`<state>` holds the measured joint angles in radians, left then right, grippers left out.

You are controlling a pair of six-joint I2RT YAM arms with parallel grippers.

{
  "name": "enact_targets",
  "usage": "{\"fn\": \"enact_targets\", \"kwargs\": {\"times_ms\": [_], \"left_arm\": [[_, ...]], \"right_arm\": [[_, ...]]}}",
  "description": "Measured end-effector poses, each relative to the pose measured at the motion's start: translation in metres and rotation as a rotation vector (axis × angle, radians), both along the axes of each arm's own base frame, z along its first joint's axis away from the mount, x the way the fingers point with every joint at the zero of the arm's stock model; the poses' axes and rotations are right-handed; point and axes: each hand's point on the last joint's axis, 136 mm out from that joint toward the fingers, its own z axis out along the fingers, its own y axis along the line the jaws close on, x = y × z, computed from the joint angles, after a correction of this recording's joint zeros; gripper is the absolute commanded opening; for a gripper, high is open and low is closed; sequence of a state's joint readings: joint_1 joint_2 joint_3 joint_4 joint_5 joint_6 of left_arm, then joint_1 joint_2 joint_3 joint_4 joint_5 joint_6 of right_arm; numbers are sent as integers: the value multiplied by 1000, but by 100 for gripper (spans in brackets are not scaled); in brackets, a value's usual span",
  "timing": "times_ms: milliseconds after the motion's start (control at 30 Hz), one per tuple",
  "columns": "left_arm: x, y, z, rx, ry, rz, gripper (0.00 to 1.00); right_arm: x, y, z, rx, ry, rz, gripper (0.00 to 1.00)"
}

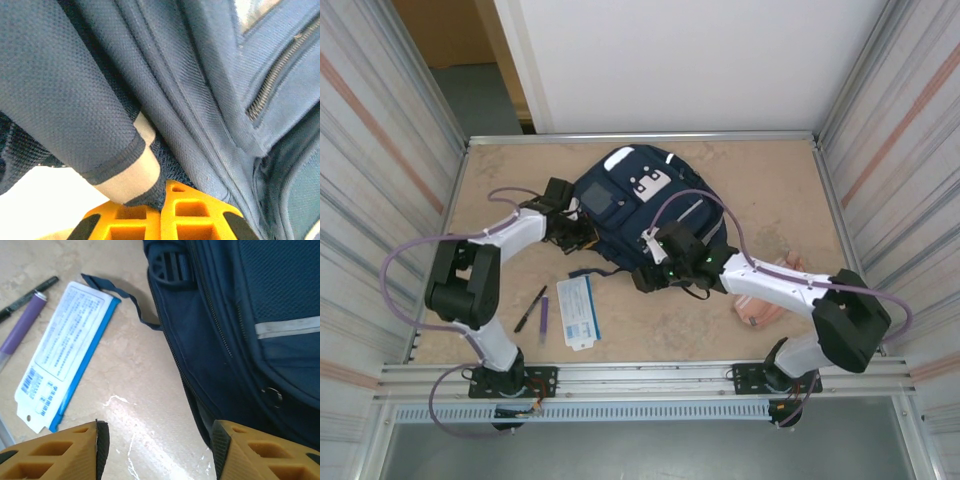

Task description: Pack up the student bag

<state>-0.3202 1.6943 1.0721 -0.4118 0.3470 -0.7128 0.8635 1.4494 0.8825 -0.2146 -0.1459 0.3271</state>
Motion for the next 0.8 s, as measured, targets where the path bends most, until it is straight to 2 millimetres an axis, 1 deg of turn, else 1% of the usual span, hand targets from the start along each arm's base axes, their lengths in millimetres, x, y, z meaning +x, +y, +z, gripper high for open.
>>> {"fn": "enact_targets", "kwargs": {"times_ms": [100,233,300,400,467,500,567,633,667,733,767,800], "left_arm": [[-14,-6,11,-17,-22,-9,0],[-31,-20,17,-39,-36,-33,0],[-35,-27,17,-58,-38,-36,0],[-36,-30,15,-78,-34,-11,0],[-37,-31,14,-81,-29,10,0],[-38,-32,15,-83,-30,17,0],[-39,-37,18,-92,-35,28,0],[-40,-43,22,-109,-37,37,0],[-40,-45,23,-115,-37,44,0],[-40,-47,24,-126,-31,65,0],[-40,-47,25,-131,-25,76,0],[-40,-47,26,-137,-20,93,0]], "right_arm": [[10,-7,-20,-29,40,-43,50],[39,-34,-43,-65,96,-146,51],[54,-43,-48,-73,101,-175,52],[75,-45,-41,-54,73,-180,55],[86,-45,-31,-41,41,-185,57],[90,-44,-24,-32,21,-192,61],[95,-48,-10,-28,-34,-218,63],[91,-50,9,-18,-106,-234,64],[85,-49,18,-9,-140,-230,65],[62,-38,35,41,-201,-193,64],[48,-31,39,73,-212,-164,64],[33,-24,38,97,-215,-134,63]]}}
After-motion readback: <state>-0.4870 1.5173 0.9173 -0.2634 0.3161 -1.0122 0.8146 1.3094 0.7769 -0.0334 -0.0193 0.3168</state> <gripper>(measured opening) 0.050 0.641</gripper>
